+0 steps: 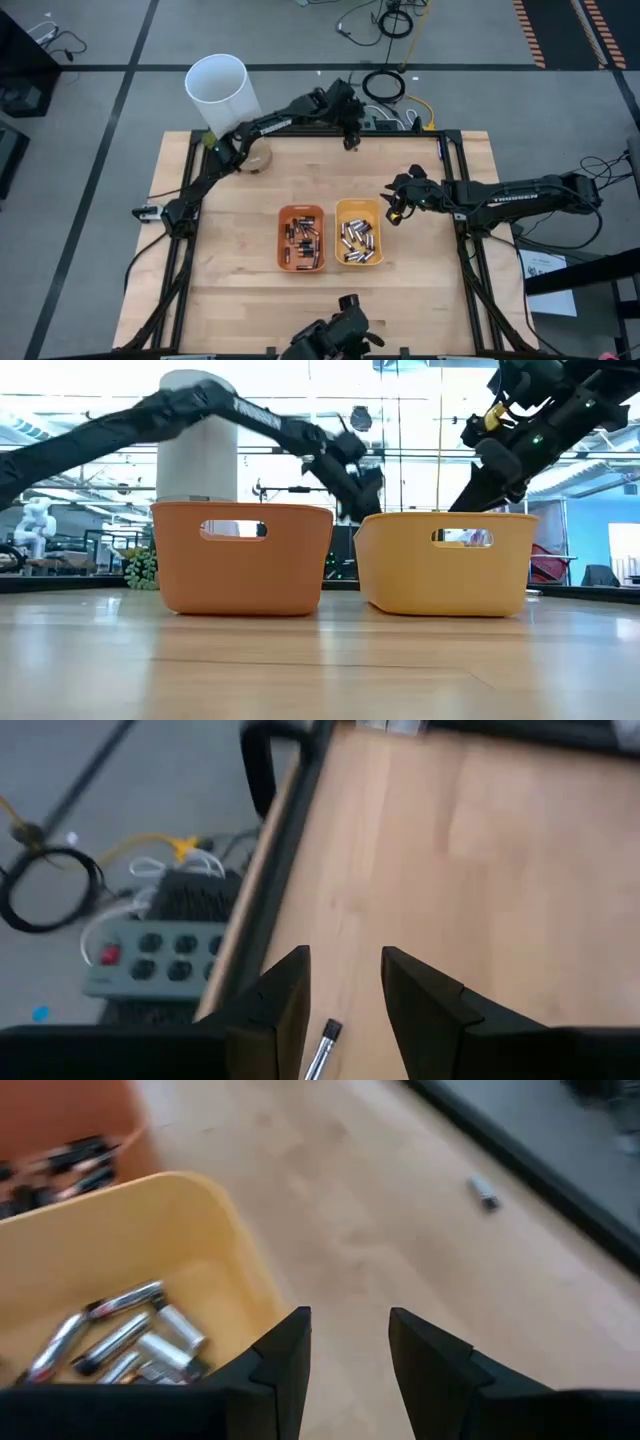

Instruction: Sort batteries

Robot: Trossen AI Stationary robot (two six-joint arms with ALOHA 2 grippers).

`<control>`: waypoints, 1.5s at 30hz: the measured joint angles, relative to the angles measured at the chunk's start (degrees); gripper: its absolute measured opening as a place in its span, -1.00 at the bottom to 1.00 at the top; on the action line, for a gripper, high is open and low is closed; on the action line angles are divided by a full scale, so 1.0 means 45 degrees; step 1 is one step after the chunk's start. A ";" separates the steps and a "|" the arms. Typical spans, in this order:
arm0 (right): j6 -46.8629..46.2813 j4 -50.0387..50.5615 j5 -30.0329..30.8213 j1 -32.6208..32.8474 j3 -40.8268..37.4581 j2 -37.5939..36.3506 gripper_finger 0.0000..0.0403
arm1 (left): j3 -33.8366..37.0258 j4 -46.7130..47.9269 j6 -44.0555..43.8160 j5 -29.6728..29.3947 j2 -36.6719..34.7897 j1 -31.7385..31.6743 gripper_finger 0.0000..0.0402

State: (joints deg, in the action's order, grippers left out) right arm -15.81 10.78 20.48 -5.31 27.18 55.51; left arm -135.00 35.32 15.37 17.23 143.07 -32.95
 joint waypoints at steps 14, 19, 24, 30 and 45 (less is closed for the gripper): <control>0.2022 -0.1612 -0.3061 -0.5526 0.0997 0.1805 -0.35 | 0.0039 0.6262 0.1655 0.0858 -0.6387 0.0352 -0.33; 0.3330 -0.2030 -0.5374 -0.7622 0.2894 0.5004 -0.35 | 0.0046 0.9136 0.1655 0.0860 -0.7745 0.1089 -0.33; 0.4372 -0.1822 -0.5900 -0.8205 0.5246 0.8654 -0.35 | 0.0082 1.0832 0.1326 0.0860 -0.8367 0.2278 -0.33; 0.4875 -0.1350 -0.5903 -0.8230 0.7388 1.1453 -0.35 | 0.0101 1.1561 0.0415 0.0390 -0.9733 0.3144 -0.33; 0.5696 -0.0071 -0.5880 -0.8225 0.9338 1.3304 -0.35 | 1.0637 0.4965 -0.2031 -0.3082 -1.7660 0.4735 -0.33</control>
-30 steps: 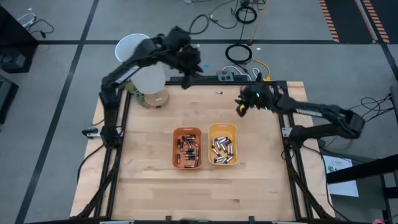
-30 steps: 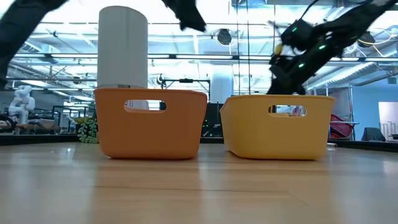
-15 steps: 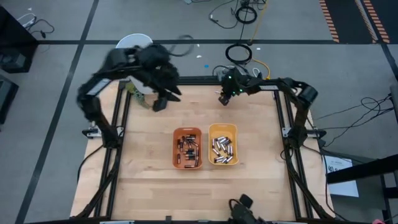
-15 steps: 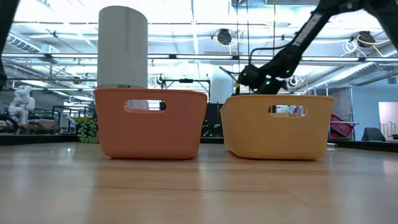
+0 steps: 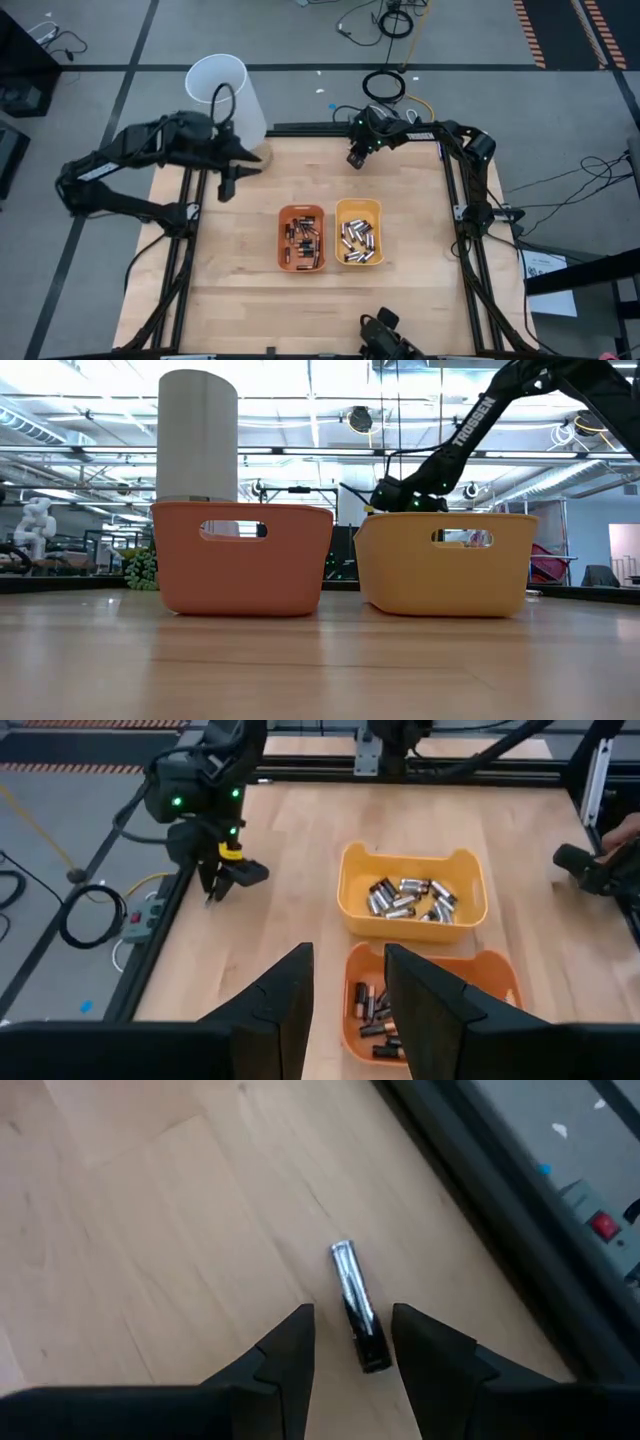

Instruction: Sort batteries

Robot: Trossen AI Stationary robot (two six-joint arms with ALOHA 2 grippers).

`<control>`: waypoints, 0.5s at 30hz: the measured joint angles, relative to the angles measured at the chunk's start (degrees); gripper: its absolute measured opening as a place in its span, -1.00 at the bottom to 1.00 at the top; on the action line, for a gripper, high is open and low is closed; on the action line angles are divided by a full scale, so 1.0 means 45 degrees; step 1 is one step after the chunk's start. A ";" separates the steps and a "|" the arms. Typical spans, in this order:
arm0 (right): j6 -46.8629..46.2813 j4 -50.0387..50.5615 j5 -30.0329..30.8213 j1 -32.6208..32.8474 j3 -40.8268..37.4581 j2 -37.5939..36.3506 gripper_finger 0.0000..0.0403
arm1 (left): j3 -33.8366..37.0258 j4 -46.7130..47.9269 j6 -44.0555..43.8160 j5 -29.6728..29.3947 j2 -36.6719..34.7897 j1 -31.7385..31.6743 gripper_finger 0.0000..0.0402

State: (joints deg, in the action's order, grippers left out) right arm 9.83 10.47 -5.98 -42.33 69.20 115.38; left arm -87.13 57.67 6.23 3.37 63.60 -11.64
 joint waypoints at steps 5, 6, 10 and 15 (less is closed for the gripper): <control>-0.0102 0.0230 0.0497 0.0031 0.0163 0.0184 -0.39 | 0.3141 -0.2466 -0.0621 0.0105 -0.2018 0.0052 -0.33; -0.0181 0.0255 0.0499 0.0028 0.0163 0.0184 -0.42 | 0.3755 -0.2966 -0.0656 0.0217 -0.2353 0.0108 -0.33; -0.0303 0.0485 0.0563 0.0024 0.0168 0.0189 -0.65 | 0.6263 -0.4895 -0.0660 0.0302 -0.3423 0.0316 -0.33; -0.0226 0.0737 0.0617 0.0019 0.0182 0.0189 -0.94 | 0.9030 -0.7566 -0.0663 0.0751 -0.4264 0.0470 -0.33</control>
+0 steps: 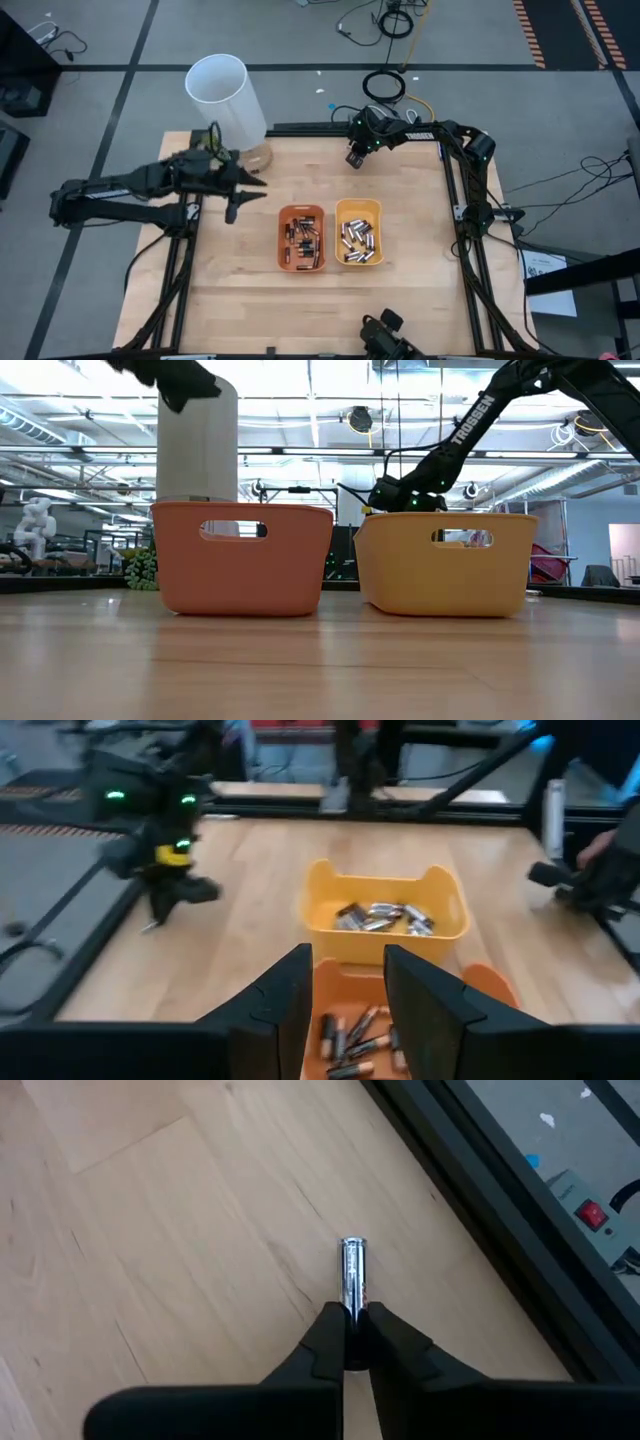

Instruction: Sort batteries

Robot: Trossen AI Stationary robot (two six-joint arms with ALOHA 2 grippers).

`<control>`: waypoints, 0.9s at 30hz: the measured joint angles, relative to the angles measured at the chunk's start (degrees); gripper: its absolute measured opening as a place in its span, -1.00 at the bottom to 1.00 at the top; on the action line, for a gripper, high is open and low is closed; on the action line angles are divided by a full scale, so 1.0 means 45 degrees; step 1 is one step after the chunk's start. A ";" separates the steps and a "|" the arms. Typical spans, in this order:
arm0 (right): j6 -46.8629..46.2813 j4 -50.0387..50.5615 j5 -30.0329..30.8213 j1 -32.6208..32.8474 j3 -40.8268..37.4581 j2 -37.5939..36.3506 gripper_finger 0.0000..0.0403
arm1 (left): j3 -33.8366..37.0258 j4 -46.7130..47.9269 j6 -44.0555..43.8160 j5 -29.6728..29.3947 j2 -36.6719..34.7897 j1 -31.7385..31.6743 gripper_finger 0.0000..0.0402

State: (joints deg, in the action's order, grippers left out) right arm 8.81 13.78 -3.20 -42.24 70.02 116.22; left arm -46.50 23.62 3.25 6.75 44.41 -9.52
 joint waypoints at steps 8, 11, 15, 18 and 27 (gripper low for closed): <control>-0.0389 0.0438 0.0032 0.0076 -0.0049 -0.0414 -0.97 | 0.5316 -0.8546 -0.1383 0.1223 0.0246 0.0327 -0.33; -0.0483 0.1017 0.0020 0.0279 -0.0124 -0.1099 -0.98 | 0.6533 -1.0379 -0.1636 0.1478 0.0632 0.0507 -0.33; -0.0483 0.2072 -0.0382 0.0904 -0.0087 -0.2400 -0.99 | 0.7463 -1.2232 -0.1424 0.1757 0.1246 0.0740 -0.33; -0.0474 0.2638 -0.0297 0.1629 -0.0097 -0.3265 -0.99 | 0.7628 -1.2908 -0.0909 0.1756 0.1729 0.0740 -0.33; -0.1472 0.4257 -0.0288 0.4737 -0.0053 -0.5750 -1.00 | 0.7644 -1.3929 -0.0651 0.0932 0.3582 0.0366 -0.33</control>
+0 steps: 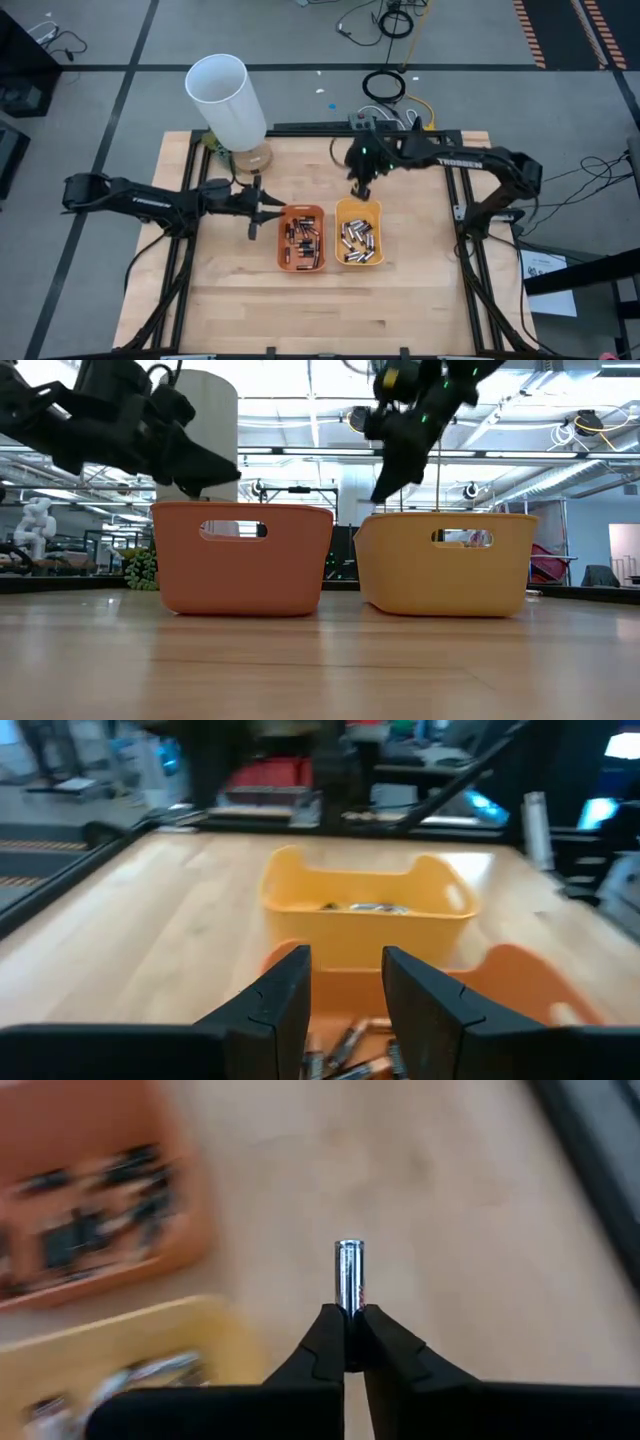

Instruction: Sort batteries

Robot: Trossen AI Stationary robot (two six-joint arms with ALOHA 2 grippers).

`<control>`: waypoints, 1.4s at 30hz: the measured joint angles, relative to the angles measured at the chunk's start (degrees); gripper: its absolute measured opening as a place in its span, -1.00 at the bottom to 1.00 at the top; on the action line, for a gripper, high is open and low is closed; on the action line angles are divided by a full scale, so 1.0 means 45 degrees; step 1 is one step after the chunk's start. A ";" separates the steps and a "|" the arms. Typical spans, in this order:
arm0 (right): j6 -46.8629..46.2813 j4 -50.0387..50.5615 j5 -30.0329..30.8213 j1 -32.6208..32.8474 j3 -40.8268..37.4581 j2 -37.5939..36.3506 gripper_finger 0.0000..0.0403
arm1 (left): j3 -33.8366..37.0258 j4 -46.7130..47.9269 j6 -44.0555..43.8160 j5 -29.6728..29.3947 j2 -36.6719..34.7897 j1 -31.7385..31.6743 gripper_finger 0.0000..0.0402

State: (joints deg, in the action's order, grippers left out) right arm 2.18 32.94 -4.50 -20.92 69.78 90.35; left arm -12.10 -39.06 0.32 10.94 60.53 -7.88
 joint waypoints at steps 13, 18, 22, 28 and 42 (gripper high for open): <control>-0.2033 0.1261 0.1257 0.4209 -0.0732 0.0114 -0.99 | -0.0005 -0.2571 0.0636 -0.0940 0.0807 -0.0028 -0.33; -0.2767 0.0491 0.1366 0.4530 -0.2144 0.0111 -0.99 | -0.0121 -0.3297 0.1121 -0.1010 0.0807 -0.0354 -0.33; -0.3117 -0.0213 0.1356 0.4501 -0.2910 0.0111 -0.99 | -0.0360 -0.3546 0.1134 -0.1021 0.0807 -0.0865 -0.33; -0.3174 -0.0322 0.1366 0.4506 -0.3191 0.0106 -0.97 | -0.0563 -0.3512 0.1028 -0.1025 0.0807 -0.1318 -0.33; -0.2942 -0.0326 0.1380 0.4310 -0.3186 0.0080 -0.47 | -0.0573 -0.2847 0.1014 -0.1025 0.0807 -0.1331 -0.33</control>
State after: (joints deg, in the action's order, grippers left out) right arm -11.06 31.47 1.71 -1.53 55.44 90.71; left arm -14.68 -51.87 4.88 6.33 64.16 -13.87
